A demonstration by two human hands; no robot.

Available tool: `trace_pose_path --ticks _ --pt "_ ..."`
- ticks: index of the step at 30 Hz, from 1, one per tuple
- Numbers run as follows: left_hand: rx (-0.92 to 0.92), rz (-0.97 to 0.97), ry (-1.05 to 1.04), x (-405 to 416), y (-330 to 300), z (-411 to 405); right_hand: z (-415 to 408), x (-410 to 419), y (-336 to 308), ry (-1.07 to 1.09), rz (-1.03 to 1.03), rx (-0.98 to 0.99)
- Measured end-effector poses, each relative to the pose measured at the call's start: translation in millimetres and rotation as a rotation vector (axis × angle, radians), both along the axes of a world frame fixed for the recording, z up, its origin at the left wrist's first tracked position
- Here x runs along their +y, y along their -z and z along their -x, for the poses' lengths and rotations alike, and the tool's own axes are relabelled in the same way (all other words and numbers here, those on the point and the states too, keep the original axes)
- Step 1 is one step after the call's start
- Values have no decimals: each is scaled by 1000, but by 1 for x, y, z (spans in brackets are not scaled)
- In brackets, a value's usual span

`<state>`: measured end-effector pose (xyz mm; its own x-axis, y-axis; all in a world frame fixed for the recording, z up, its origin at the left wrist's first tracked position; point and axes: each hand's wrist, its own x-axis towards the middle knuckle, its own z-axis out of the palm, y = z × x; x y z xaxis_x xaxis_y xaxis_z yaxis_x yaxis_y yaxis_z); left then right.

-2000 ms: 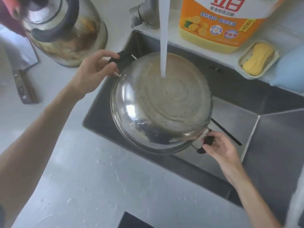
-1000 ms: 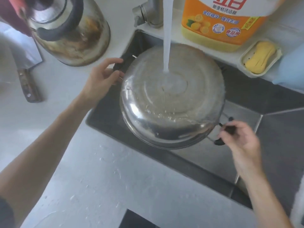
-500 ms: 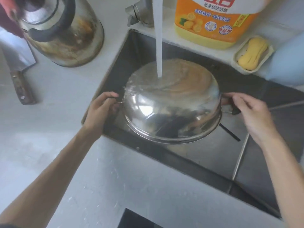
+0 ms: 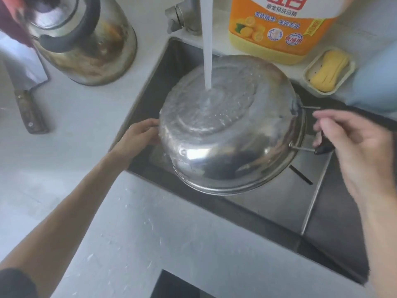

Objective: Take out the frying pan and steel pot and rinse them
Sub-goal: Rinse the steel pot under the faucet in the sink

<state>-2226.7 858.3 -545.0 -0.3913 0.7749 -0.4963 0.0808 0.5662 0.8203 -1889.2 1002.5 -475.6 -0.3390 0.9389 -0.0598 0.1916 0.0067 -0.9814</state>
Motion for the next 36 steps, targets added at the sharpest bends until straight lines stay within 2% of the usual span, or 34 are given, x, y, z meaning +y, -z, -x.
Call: trace_pose_path --ticks 4,7,9,13,18,19,22,26,28,30,32,36 --pt "120 52 91 -7 9 3 5 24 6 56 136 -13" --pt "358 74 251 -12 8 11 0 29 19 19 322 14" --pt "489 72 282 -8 7 13 -6 26 30 -19 398 3" --pt "615 133 325 5 9 14 -16 14 64 -46 347 -217" --pt "672 122 420 14 19 14 -28 11 92 -71 212 -584" --pt "692 133 437 14 22 16 -29 9 94 -84 225 -602" --pt "730 185 520 15 32 18 -27 8 100 -41 312 -496" --pt "597 202 401 28 42 10 -23 11 109 68 330 -384" --pt "505 164 290 35 46 11 -21 13 115 41 303 -438" --pt "338 97 242 41 51 13 -22 16 125 -2 287 -488" --pt "210 44 273 45 58 16 -25 18 136 -13 308 -495" --pt "147 116 356 54 79 20 -33 15 156 -10 369 -493"
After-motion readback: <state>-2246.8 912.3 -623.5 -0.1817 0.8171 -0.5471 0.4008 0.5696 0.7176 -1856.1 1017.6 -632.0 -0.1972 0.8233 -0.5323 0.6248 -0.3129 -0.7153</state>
